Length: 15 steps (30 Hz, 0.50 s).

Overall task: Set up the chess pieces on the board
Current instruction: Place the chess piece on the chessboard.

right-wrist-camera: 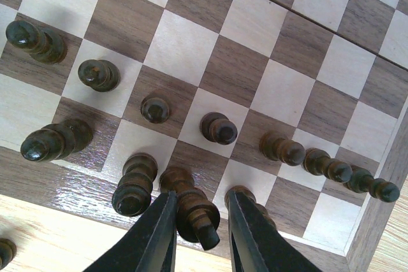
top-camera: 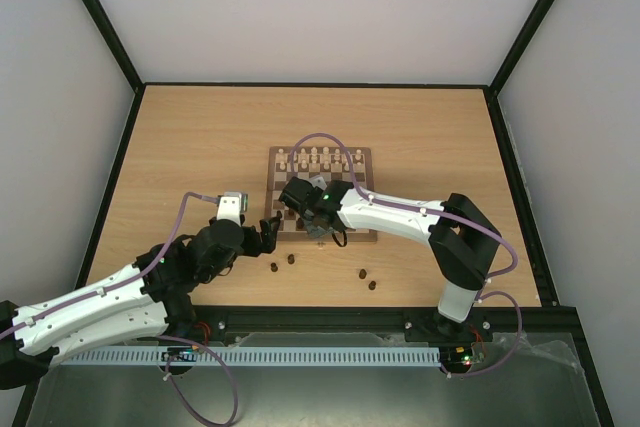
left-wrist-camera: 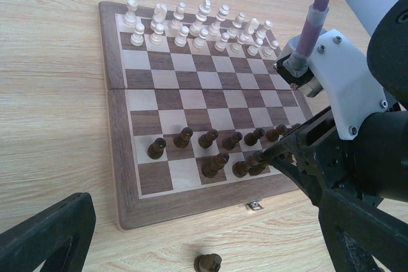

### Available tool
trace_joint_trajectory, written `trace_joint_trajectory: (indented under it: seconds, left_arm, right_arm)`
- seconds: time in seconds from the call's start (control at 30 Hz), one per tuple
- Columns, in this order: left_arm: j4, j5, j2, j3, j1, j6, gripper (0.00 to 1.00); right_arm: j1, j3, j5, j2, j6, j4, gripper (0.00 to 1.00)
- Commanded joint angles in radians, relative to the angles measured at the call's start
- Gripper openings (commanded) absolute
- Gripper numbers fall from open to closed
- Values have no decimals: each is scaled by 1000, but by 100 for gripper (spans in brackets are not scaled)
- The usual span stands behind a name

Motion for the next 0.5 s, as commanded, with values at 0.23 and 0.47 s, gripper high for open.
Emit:
trace_joint_trajectory:
  seconds: [0.23, 0.47]
  left_arm:
    - [-10, -21, -10, 0, 6, 5, 99]
    - [-5, -20, -5, 1, 6, 7, 99]
  right_arm:
    - [6, 31, 6, 44, -12, -36, 18]
    - [6, 35, 9, 54, -15, -44, 13]
